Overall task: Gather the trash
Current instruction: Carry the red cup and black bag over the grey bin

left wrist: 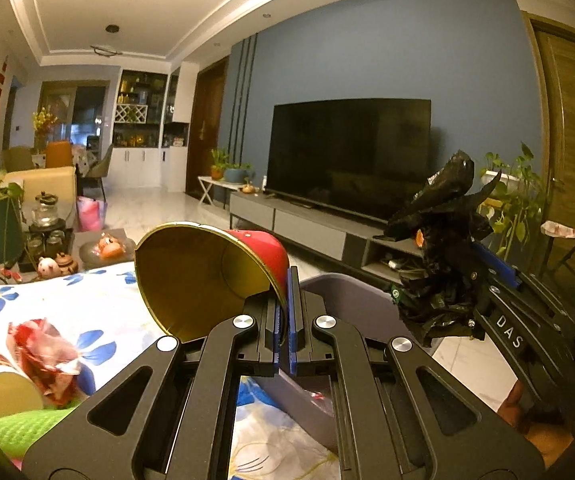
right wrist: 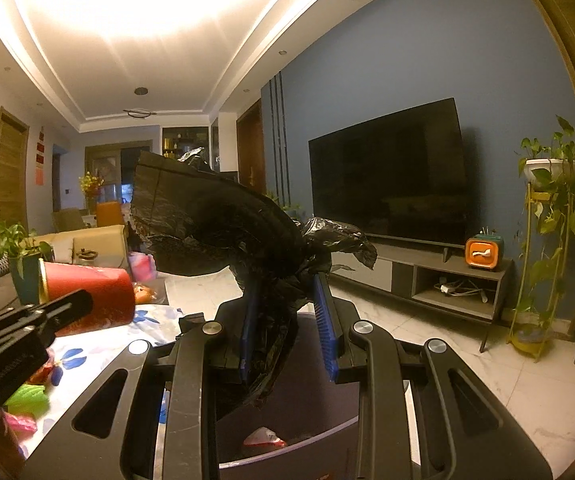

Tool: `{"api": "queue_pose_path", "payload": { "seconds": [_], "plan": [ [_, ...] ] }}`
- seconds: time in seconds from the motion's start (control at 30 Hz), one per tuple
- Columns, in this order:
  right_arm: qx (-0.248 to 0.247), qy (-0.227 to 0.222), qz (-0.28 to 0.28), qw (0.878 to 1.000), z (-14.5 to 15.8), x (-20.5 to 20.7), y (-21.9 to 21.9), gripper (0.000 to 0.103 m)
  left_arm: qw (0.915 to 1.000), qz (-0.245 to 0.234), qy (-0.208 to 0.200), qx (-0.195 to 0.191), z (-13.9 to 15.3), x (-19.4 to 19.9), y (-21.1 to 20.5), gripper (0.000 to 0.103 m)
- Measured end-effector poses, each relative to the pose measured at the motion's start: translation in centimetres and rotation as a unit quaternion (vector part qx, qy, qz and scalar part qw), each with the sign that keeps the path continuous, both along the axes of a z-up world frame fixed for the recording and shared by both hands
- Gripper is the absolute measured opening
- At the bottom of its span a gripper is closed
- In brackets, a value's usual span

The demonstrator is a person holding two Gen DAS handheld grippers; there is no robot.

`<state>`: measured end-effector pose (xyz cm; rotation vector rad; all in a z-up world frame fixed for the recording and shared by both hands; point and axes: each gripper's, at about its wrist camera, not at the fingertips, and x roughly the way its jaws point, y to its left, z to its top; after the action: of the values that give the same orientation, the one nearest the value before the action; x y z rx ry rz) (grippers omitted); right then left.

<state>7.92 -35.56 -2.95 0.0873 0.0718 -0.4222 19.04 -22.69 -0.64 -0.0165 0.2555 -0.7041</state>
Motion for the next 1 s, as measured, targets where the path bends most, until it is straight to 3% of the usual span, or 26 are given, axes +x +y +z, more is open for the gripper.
{"api": "queue_pose_path", "payload": {
  "seconds": [1.0],
  "plan": [
    [0.03,0.03,0.006,0.999,-1.7,2.8,-1.5,0.029,0.9986,-0.029,0.04,0.016,-2.1,2.9,-5.2,0.002]
  ]
}}
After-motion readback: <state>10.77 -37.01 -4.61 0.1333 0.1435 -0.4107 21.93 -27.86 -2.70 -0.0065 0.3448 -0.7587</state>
